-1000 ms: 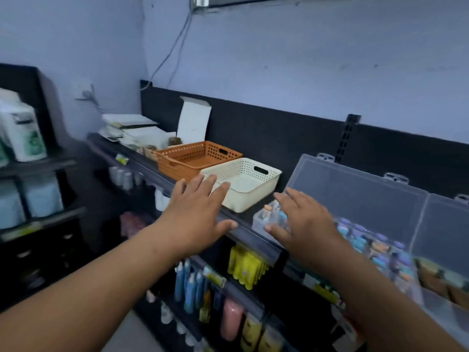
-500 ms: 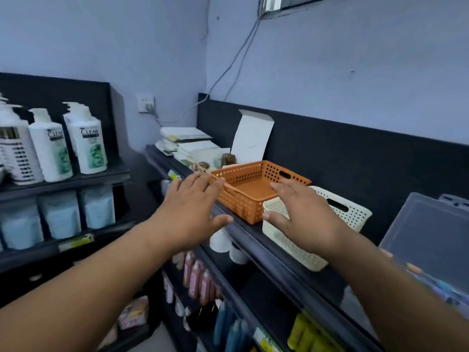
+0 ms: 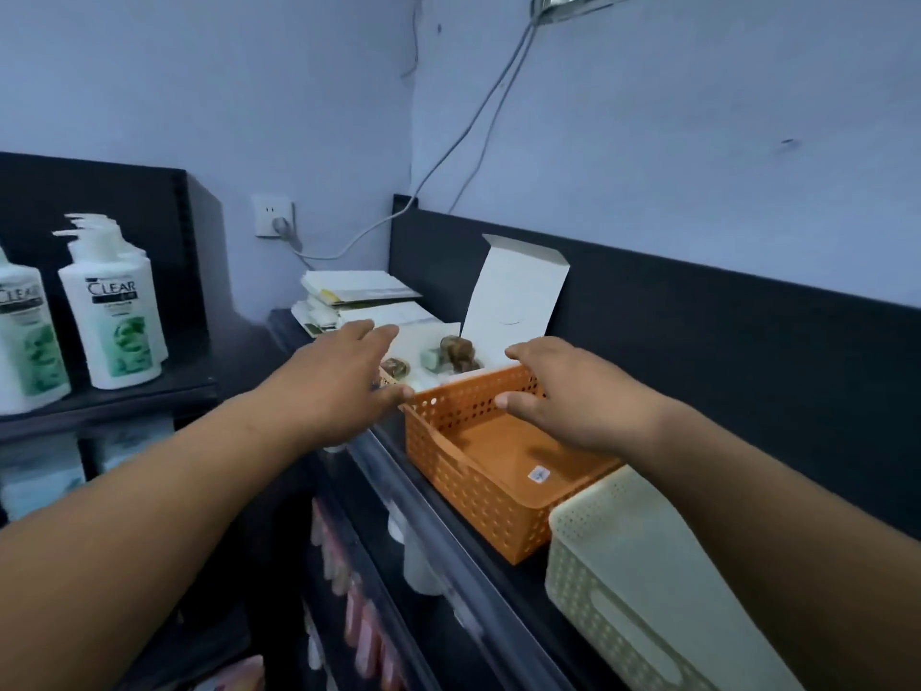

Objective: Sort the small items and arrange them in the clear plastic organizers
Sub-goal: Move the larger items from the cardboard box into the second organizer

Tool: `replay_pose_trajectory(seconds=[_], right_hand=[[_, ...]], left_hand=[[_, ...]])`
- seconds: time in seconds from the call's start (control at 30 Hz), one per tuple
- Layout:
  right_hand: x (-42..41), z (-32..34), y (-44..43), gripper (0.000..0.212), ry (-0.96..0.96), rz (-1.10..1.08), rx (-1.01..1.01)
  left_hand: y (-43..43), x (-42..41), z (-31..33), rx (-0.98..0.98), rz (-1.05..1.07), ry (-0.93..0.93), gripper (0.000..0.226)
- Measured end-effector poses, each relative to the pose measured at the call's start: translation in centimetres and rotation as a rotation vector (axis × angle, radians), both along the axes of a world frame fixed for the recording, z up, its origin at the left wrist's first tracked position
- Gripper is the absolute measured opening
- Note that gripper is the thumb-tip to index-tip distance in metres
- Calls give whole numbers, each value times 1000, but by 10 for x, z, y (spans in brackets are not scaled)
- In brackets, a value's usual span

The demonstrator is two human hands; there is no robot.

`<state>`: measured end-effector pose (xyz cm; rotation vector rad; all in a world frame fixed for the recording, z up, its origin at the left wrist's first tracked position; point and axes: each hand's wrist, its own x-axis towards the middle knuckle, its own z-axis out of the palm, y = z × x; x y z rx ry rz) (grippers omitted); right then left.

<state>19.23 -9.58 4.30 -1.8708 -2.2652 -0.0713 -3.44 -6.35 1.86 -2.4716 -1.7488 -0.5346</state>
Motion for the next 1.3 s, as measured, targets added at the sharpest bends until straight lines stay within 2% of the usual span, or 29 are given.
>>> replay_pose_trajectory(seconds=[0.27,0.43,0.7,0.87,0.97,1.13,1.3], right_hand=[[-16,-19,91,63,-7,-46,-42],[-30,-27,158,56,64,-165,-82],[-45,-38,245,60,51,-373,-187],[-38,-49,268,52,-5,-516,-331],[-36,-48,273,31,-54,-506,-390],[-48,-48,276,65,-150,-456,-596],[-60,-47,278,67,-283,-501,-733]], left_hand=[[126,1,-16,-77,-103,-13,74],[220,5,-33,-154,-251,22,72],[324,26,-42,-169,-515,35,45],[363,56,-47,-181,-633,87,49],[378,74,-53,-190,-704,98,44],[390,89,-64,-173,-763,172,27],[397,90,-73,-175,-795,136,19]])
